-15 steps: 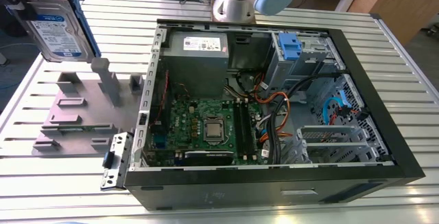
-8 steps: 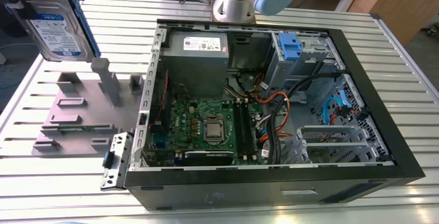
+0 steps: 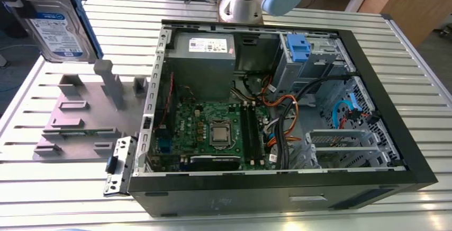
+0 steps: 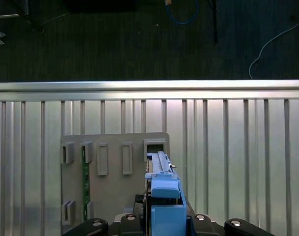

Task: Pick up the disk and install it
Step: 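Pick up the disk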

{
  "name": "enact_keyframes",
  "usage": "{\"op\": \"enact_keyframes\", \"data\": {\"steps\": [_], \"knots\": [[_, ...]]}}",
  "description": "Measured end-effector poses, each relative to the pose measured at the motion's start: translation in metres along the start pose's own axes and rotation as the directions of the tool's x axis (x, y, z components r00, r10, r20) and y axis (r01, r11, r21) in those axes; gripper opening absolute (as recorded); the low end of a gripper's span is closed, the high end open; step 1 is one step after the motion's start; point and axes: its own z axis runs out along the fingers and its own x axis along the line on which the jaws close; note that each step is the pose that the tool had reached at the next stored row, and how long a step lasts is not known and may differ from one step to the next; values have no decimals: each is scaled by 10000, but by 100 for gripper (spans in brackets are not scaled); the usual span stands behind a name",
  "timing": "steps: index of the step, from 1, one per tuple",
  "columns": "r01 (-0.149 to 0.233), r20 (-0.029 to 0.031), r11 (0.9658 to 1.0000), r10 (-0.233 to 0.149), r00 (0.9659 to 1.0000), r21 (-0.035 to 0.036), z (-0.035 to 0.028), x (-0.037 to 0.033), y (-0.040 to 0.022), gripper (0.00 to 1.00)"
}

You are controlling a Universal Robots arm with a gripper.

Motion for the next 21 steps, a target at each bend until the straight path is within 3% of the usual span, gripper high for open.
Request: {"op": "enact_keyframes", "data": {"steps": [21], "knots": [[0,0,10000,0,10000,0,-59,0,0,37]]}}
